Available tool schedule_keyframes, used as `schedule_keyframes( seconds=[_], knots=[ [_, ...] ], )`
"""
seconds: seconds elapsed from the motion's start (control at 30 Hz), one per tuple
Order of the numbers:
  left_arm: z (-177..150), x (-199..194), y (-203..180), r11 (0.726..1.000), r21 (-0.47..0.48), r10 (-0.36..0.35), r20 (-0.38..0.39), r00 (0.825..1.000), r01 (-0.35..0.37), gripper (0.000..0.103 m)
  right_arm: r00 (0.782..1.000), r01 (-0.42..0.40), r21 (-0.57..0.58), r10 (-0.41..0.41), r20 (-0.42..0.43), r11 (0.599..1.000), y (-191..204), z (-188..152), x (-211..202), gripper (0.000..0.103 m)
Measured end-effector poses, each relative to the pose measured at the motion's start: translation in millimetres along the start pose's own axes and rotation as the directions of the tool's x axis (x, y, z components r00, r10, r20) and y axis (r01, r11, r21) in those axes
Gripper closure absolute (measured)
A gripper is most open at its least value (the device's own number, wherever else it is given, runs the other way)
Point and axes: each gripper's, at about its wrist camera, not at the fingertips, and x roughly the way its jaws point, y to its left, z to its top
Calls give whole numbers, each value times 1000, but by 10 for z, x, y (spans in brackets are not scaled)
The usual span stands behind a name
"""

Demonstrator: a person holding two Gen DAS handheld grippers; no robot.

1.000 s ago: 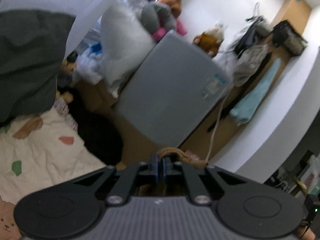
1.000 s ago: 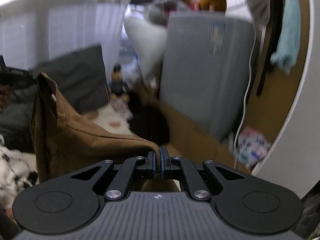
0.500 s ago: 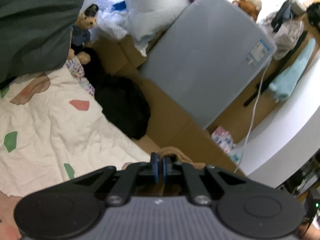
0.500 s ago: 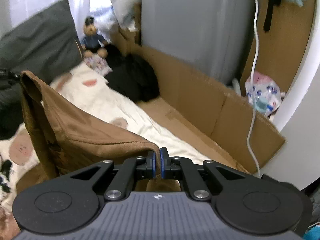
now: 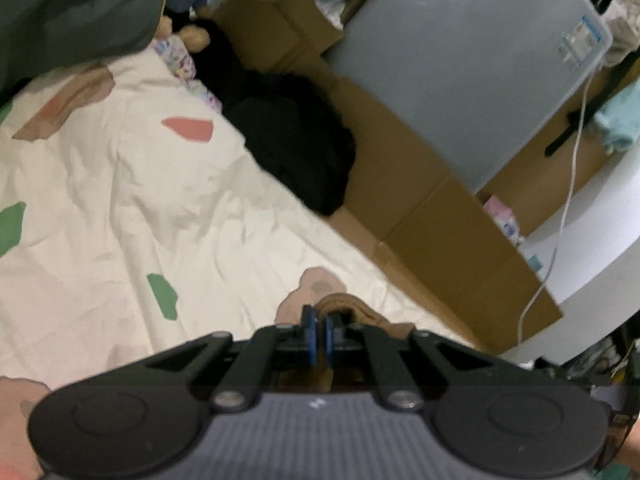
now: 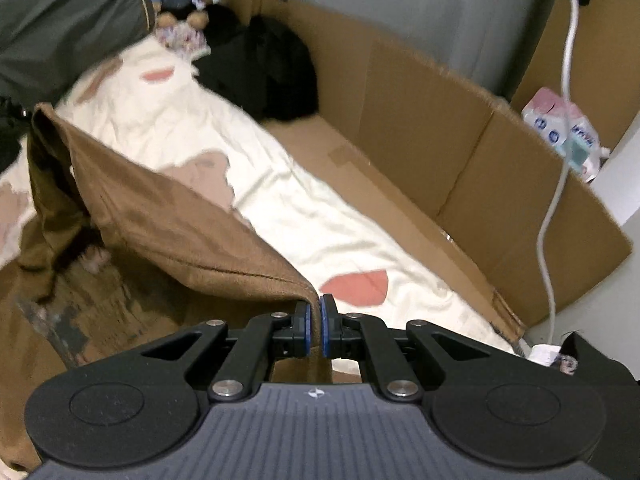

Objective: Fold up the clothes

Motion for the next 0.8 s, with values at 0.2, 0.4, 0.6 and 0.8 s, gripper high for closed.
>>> schedule_keyframes(
  seconds=[0.2,0.4,0.6,0.8],
  knots=[
    [-121,425,59,998,46,49,-72,996,-45,98,997,43,-16,-44,-71,999,-83,-185,502,95],
    [-323,647,31,997,45,73,-92,993,-69,92,994,44,27,-41,-98,999,-106,-349,707,70],
    [-390,556,9,995,33,93,-60,994,-91,57,998,30,-3,-30,-61,1000,-105,-409,595,45],
    [-508,382,-79,989,97,118,-41,992,-114,47,999,49,-64,-49,0,997,1,-390,458,42]
  ],
)
